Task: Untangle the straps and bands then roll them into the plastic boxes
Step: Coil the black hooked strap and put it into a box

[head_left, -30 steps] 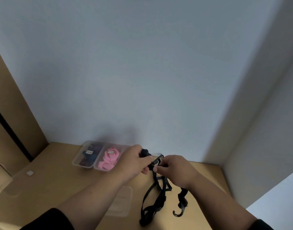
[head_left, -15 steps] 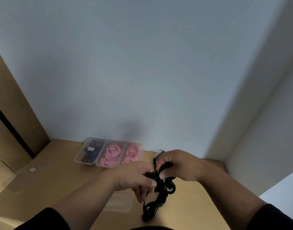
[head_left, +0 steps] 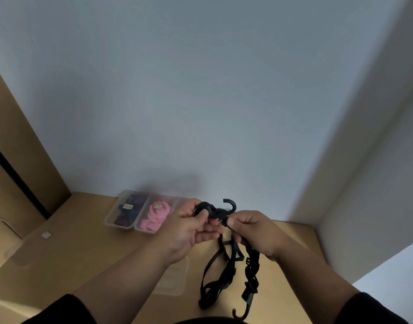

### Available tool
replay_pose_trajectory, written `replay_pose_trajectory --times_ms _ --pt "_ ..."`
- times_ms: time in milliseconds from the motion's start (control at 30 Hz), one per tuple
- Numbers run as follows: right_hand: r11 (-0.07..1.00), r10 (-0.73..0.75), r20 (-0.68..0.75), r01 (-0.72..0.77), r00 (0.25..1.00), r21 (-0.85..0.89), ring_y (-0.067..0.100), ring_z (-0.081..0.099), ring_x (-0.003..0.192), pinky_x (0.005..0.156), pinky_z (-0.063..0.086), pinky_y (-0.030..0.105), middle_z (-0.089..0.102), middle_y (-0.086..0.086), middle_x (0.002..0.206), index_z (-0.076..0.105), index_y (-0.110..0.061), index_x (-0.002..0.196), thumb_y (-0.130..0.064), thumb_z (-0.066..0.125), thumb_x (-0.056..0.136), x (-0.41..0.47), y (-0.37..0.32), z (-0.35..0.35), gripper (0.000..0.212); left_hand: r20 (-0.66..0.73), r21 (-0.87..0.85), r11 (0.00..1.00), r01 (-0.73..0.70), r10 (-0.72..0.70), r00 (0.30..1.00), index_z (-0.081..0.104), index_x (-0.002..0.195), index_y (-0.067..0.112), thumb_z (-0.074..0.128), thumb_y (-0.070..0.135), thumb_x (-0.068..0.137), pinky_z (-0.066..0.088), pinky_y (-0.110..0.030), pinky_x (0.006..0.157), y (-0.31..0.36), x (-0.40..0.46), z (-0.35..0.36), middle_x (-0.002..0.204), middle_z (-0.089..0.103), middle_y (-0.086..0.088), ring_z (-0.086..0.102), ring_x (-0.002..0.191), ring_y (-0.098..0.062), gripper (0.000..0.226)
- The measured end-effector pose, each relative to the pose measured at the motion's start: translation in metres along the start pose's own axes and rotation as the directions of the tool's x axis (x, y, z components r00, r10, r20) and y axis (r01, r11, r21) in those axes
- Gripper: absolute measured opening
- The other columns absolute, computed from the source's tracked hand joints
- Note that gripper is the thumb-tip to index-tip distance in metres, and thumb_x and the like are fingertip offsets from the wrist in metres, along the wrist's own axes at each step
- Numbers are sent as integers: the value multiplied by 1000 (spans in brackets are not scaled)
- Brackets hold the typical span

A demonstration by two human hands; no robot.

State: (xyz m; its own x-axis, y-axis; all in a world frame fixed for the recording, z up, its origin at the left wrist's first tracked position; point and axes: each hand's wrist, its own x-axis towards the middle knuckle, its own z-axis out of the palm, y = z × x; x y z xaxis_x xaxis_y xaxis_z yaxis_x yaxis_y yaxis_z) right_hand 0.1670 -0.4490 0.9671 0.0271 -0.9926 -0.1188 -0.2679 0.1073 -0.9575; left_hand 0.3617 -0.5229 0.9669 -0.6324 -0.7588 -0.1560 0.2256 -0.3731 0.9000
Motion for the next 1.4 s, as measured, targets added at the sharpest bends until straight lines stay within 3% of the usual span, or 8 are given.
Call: replay_pose_trajectory --times_ms 233,433,600,700,800,900,1167,1400 --pt "865 194 38 -153 980 -478 7 57 60 55 42 16 67 -2 69 64 -25 83 -21 63 89 0 -5 8 8 -183 486 874 -9 112 977 51 112 -6 51 0 100 60 -32 63 -6 12 5 84 68 -17 73 69 -24 14" --pt "511 171 -37 -121 985 -851 23 62 77 61 44 31 67 5 84 65 -13 87 -24 54 86 4 -11 13 15 44 993 102 -53 85 995 43 99 16 51 29 101 45 -36 67 -5 13 0 93 58 -3 56 79 -18 15" --pt "695 78 -65 -101 995 -712 10 57 74 62 43 26 64 -5 86 59 -27 80 -22 68 83 2 -17 4 10 139 990 6 -139 -100 985 43 102 30 50 27 102 36 -26 62 8 11 3 84 48 10 49 79 -14 7" --pt "793 42 24 -19 999 -609 0 58 72 66 45 17 62 -11 82 57 -38 73 -17 75 82 1 -15 0 29 171 981 137 -139 -262 950 43 83 34 54 24 100 49 -30 69 14 9 -2 81 62 7 66 78 -16 22" --pt "917 5 35 9 999 -398 6 67 82 78 53 23 71 -6 89 71 -31 84 -13 75 86 -1 -10 -8 19 259 783 622 -8 -314 913 54 94 20 52 6 100 60 -38 76 15 3 -11 83 66 -8 72 77 -25 15" --pt "979 -41 16 44 999 -201 10 69 86 77 53 20 75 -4 94 75 -19 103 -10 64 96 -2 -8 -12 16 329 502 863 52 -247 911 56 100 12 46 -2 101 59 -36 71 15 -2 -15 80 65 -10 69 74 -27 17" --pt "979 196 -48 -198 979 -49 14 57 52 58 59 41 53 -3 70 61 -24 113 -34 49 105 0 4 11 17 9 190 981 -24 22 1000 47 114 -11 46 -2 101 61 -37 67 -1 4 -2 77 64 -15 71 72 -30 16" --pt "900 244 36 -212 969 -381 18 40 60 56 40 32 45 6 76 52 -11 95 -34 41 101 1 -3 33 26 -177 305 952 -36 93 980 50 114 -5 51 -1 99 62 -39 68 -16 0 8 79 64 -18 73 71 -30 16"
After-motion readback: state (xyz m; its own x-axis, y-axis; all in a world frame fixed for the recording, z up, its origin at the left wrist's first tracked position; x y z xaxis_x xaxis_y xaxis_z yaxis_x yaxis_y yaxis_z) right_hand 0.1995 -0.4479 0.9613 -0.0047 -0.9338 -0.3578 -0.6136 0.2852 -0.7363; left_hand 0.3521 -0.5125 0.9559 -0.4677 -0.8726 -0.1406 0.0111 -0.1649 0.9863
